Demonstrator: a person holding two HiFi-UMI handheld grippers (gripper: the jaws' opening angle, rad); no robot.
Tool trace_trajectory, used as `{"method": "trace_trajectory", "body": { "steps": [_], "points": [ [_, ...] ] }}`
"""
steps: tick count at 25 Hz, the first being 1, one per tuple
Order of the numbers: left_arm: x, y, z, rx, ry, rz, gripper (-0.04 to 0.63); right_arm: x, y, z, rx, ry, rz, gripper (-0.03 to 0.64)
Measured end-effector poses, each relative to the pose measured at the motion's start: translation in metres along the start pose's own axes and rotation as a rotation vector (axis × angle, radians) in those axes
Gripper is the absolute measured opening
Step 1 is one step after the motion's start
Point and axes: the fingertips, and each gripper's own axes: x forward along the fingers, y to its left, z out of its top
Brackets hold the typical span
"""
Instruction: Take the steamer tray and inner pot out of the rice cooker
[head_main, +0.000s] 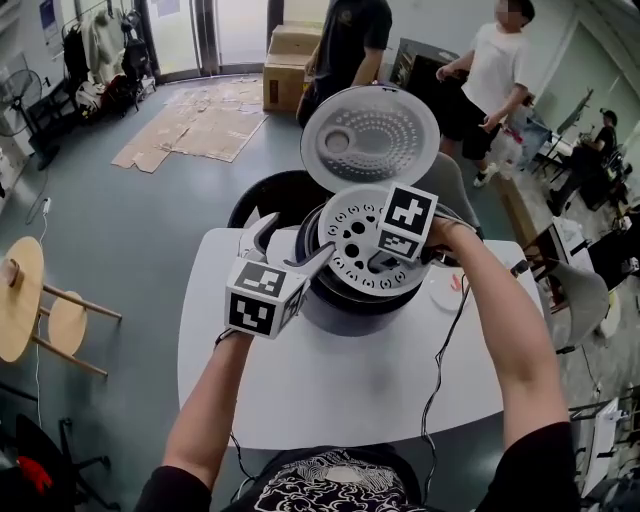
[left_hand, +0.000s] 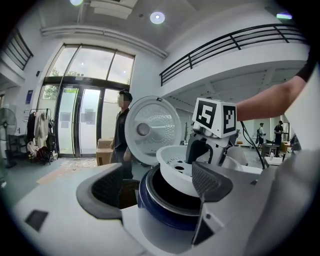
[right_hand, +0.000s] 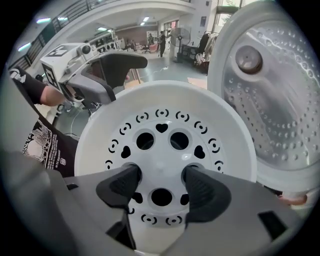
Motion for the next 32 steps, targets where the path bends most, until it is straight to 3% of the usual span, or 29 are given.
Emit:
{"method": "trace_trajectory", "body": {
  "steps": [9, 19, 25, 32],
  "points": [
    [-0.012, -0.017, 0.033, 0.015, -0.072, -0.017, 0.417, -0.040, 0.006, -0.030, 0.051, -0.014, -0.046, 0.310],
    [0.022, -0.105, 0.049, 0.046, -0.055, -0.079, 0.417, -0.068, 0.026, -0.136, 0.105, -0.024, -0.075, 0.310],
    [0.040, -0.185, 0.055, 0.059, -0.034, -0.105, 0.417, -0.082, 0.056, -0.215, 0.119, -0.036, -0.064, 0.310],
    [0.067, -0.255, 0.035, 0.077, -0.002, -0.109, 0.417, -0.050, 0.080, -0.299, 0.122, -0.027, -0.036, 0.310]
  ]
}}
